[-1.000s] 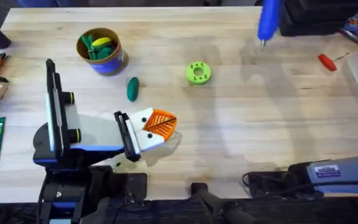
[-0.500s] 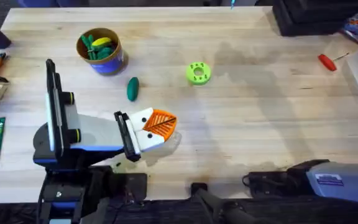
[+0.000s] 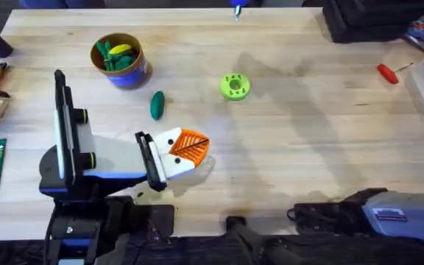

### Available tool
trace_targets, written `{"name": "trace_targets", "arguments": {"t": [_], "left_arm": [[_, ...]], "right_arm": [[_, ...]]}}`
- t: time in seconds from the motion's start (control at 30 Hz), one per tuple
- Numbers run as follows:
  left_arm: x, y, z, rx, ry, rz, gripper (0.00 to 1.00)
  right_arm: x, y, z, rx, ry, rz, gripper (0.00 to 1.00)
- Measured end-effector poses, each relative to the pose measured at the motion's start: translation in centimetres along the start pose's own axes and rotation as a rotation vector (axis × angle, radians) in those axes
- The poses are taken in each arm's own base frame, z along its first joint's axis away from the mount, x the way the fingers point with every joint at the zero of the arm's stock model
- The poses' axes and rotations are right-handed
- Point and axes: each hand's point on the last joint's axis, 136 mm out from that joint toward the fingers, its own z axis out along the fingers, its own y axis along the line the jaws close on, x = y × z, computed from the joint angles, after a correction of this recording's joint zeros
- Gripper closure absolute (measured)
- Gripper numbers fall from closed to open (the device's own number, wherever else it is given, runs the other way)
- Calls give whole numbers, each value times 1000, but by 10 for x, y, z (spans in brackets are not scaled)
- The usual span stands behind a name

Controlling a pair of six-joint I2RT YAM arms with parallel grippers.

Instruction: Pick up the gripper from the table and insert it into the empty holder that is missing its gripper. Then pick up a screw, insert it into the mounting hole, and use the screwdriver to tighten it. Finally, clean up the table by picking up the vegetable and placing it into the bucket.

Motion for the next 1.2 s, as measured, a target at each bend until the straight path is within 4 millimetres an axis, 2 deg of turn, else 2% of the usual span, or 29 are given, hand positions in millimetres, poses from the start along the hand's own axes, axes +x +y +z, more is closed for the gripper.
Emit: {"name": "trace_targets", "arguments": {"t": [0.27, 0.53, 0.73, 0.87, 1.0, 1.2], "left_arm": [[0, 0, 0, 0, 0, 0, 984], [0, 0, 0, 0, 0, 0, 984], [0, 0, 0, 0, 0, 0, 984], [0, 0, 0, 0, 0, 0, 984], [0, 0, 0, 0, 0, 0, 984], [0, 0, 0, 0, 0, 0, 984]], "right_arm": [[19, 14, 15, -157, -92, 41, 973], [45, 37, 17, -307, -153, 65, 973], [72, 47, -5, -358, -170, 79, 973], [76, 58, -25, -377, -176, 65, 973], [70, 79, -38, -423, -206, 13, 973], [67, 133, -47, -572, -261, -114, 973]]}}
